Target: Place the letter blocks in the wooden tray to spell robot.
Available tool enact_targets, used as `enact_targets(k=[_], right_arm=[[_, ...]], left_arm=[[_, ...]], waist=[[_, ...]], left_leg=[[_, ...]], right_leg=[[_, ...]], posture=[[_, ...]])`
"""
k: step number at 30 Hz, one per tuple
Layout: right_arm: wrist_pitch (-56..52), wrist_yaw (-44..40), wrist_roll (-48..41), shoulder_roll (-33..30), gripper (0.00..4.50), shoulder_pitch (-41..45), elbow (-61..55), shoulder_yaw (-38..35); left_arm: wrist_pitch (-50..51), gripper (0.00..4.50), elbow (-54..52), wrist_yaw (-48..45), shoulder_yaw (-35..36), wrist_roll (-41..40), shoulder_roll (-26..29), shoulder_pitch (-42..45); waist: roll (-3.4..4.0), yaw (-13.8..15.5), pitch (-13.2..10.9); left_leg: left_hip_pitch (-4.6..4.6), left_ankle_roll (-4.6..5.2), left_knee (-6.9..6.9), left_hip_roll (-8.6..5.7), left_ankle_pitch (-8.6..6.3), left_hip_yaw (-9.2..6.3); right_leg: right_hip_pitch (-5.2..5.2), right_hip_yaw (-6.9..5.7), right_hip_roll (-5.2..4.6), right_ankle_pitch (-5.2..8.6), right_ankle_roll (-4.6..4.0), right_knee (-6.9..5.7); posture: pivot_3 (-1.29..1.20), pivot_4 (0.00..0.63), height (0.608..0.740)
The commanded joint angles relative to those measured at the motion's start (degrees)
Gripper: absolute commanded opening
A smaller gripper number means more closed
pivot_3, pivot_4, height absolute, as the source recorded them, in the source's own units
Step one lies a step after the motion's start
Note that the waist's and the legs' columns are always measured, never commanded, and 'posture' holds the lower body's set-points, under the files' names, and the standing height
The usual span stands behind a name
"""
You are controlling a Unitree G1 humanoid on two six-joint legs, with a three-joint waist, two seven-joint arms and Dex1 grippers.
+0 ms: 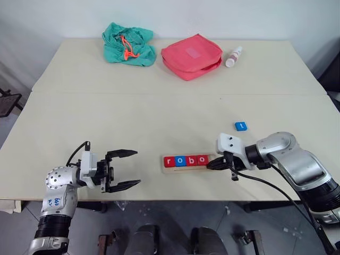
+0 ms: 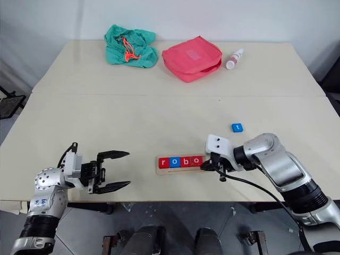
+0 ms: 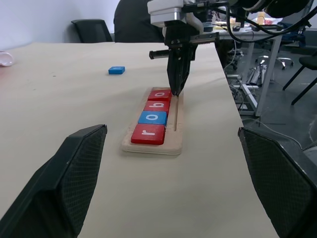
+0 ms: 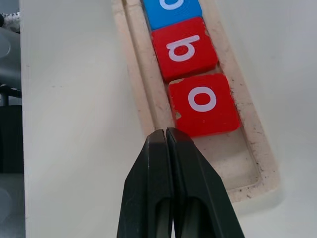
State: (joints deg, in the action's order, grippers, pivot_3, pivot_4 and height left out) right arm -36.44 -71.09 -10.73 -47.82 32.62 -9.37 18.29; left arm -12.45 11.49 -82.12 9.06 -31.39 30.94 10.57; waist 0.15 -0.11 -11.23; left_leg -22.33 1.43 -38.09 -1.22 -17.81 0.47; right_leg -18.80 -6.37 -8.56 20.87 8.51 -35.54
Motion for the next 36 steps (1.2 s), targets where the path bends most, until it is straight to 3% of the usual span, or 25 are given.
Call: enact_targets(k=[1,13,17,22,25,27,36], right_arm=[[1.86,0.20,1.05,1.02,0.07,1.44,1.21,0.67],[-2.96,-1.23,-4.32,-2.82,0.07,-2.05,-6.55,-4.71],[-5.75,1.11,-8.96,-4.34,0.07,-7.65,-9.85,-12.19],[-2.72,10.57,-12.68,1.31,0.07,-15.53,-10.24,-25.55],[-1.75,16.97,-14.44,6.21,0.65,-22.83,-9.33,-35.65],[0.80,18.14,-14.64,7.65,1.33,-26.98,-9.71,-38.85],[6.22,26.65,-14.68,12.06,4.47,-34.35,-10.19,-44.92]], left_arm=[[0.21,4.50,-2.42,-0.96,2.27,-1.97,2.08,-1.56],[-0.91,4.50,0.07,-1.12,3.46,-1.77,2.77,-1.31],[-1.05,4.50,1.11,-1.30,2.85,-1.57,2.23,-0.15],[-1.05,4.50,2.16,-1.97,2.47,-1.47,1.64,0.89],[-1.05,4.50,3.30,-2.57,1.85,-1.31,1.14,2.08],[-0.95,4.50,3.68,-2.80,1.58,-1.26,0.93,2.63],[-0.72,4.50,5.78,-3.47,0.82,-0.79,0.40,5.35]], waist=[[0.00,-0.05,0.00],[0.00,0.18,0.00],[-0.01,0.31,0.00],[-0.01,0.29,0.00],[-0.01,0.61,0.00],[-0.01,1.05,0.00],[-0.01,1.34,0.00]], left_leg=[[0.00,0.00,0.00,0.01,0.00,-0.01],[-0.01,0.00,0.00,-0.01,0.00,-0.04],[-0.01,0.00,0.01,0.00,0.00,-0.05],[0.00,0.00,0.01,-0.01,0.00,-0.01],[0.01,0.00,0.03,0.01,0.00,-0.02],[0.01,0.00,0.03,-0.02,0.00,-0.04],[0.07,0.01,0.01,-0.01,0.01,0.13]], right_leg=[[0.00,0.00,0.01,0.00,0.00,0.00],[0.00,-0.01,0.00,0.00,0.00,0.00],[0.02,-0.02,0.00,0.00,0.00,0.01],[0.04,-0.02,-0.01,0.00,0.00,0.01],[0.03,-0.04,0.00,0.00,0.00,-0.02],[0.04,-0.04,-0.01,0.00,0.00,-0.04],[0.05,0.06,0.00,0.00,0.00,-0.03]], posture=[[0.00,0.150,0.740],[0.00,0.150,0.740],[0.00,0.150,0.740],[0.00,0.150,0.740],[0.00,0.150,0.740],[0.00,0.150,0.740],[0.00,0.150,0.740]])
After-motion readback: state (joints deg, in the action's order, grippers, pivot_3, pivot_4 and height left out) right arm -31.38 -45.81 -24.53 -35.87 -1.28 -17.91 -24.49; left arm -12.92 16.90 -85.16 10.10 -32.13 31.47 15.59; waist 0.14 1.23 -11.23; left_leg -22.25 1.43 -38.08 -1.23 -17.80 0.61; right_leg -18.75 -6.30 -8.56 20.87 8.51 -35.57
